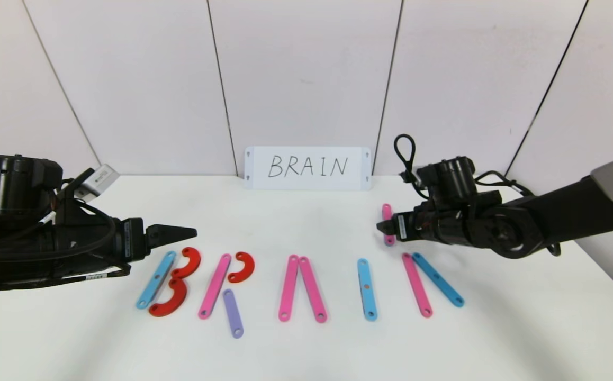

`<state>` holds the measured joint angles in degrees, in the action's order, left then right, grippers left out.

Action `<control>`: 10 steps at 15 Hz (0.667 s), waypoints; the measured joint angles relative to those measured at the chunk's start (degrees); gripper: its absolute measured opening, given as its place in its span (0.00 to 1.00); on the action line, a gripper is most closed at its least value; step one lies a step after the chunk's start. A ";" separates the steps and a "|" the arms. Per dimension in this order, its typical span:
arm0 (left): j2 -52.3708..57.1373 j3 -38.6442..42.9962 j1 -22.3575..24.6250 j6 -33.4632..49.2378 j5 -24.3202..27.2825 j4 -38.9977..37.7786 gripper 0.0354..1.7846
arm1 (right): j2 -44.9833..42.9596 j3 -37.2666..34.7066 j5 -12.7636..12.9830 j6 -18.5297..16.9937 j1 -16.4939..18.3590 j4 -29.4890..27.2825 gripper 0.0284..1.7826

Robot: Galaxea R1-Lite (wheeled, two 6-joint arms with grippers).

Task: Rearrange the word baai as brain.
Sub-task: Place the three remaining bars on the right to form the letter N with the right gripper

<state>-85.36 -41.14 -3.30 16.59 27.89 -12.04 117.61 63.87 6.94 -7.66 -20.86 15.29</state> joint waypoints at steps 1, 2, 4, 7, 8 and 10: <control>0.00 0.00 0.00 0.00 0.02 0.01 0.97 | 1.68 2.06 1.05 -0.35 -0.04 -0.22 0.97; 0.00 0.00 0.02 -0.02 0.05 0.01 0.97 | 3.24 3.69 1.52 -0.50 -0.11 -0.29 0.97; 0.00 0.00 0.02 -0.02 0.05 0.01 0.97 | 5.97 6.41 1.77 -0.89 -0.20 -0.30 0.97; 0.07 0.00 0.02 -0.02 0.07 0.01 0.97 | 8.81 8.96 1.82 -1.85 -0.15 -0.44 0.97; 0.09 0.00 0.00 0.00 0.07 0.01 0.97 | 9.45 9.31 1.82 -1.94 -0.15 -0.46 0.95; 0.13 0.00 0.00 0.00 0.07 0.01 0.97 | 10.23 9.53 1.82 -2.04 -0.15 -0.35 0.86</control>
<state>-85.22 -41.14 -3.30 16.59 27.97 -12.03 127.84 73.40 8.75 -9.69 -21.00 14.93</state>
